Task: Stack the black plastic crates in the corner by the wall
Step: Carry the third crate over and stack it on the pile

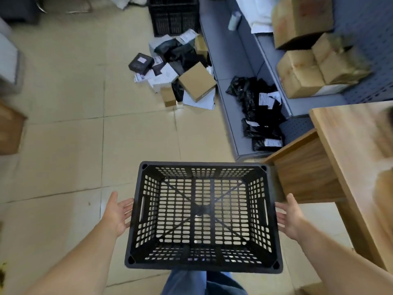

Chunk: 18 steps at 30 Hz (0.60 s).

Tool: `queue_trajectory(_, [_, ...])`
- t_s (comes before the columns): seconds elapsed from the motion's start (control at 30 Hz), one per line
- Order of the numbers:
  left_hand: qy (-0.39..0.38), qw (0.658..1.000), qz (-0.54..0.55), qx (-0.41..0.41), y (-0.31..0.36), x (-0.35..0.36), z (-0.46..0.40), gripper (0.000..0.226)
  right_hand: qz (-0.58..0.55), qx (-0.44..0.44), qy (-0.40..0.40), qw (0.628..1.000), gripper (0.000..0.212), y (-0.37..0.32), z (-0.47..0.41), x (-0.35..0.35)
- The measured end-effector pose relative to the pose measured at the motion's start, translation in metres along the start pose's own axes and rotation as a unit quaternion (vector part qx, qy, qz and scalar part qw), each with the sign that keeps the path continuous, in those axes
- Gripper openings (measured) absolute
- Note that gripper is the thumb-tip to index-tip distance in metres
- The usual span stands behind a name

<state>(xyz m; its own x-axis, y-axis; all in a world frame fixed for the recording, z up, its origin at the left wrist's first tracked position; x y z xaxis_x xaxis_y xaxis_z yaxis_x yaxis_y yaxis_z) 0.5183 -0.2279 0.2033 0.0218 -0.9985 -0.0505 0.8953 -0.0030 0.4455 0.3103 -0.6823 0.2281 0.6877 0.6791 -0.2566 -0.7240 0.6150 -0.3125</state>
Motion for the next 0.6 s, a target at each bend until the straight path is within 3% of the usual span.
queue_trajectory(0.33, [0.081, 0.991, 0.103, -0.010, -0.039, -0.096, 0.050, 0.081, 0.148, -0.036, -0.071, 0.986, 0.069, -0.045, 0.046, 0.086])
queue_trajectory(0.6, [0.140, 0.965, 0.219, -0.016, -0.095, -0.146, 0.093, 0.083, 0.255, -0.060, -0.125, 0.957, 0.067, -0.062, 0.067, 0.151])
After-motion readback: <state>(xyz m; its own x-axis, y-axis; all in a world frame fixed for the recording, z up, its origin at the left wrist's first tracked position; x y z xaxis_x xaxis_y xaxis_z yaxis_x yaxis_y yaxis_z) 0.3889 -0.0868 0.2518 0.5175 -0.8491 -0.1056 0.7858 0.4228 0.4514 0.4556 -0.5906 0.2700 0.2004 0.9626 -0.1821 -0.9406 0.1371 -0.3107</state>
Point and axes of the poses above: each hand's wrist, its own z-axis away from the middle knuckle, its own x-axis out of the palm, y = z × x, the point moved 10 cm from there along -z, towards the middle knuckle, and after that the axes turned 4 degrees about x, right-handed, at the moved point
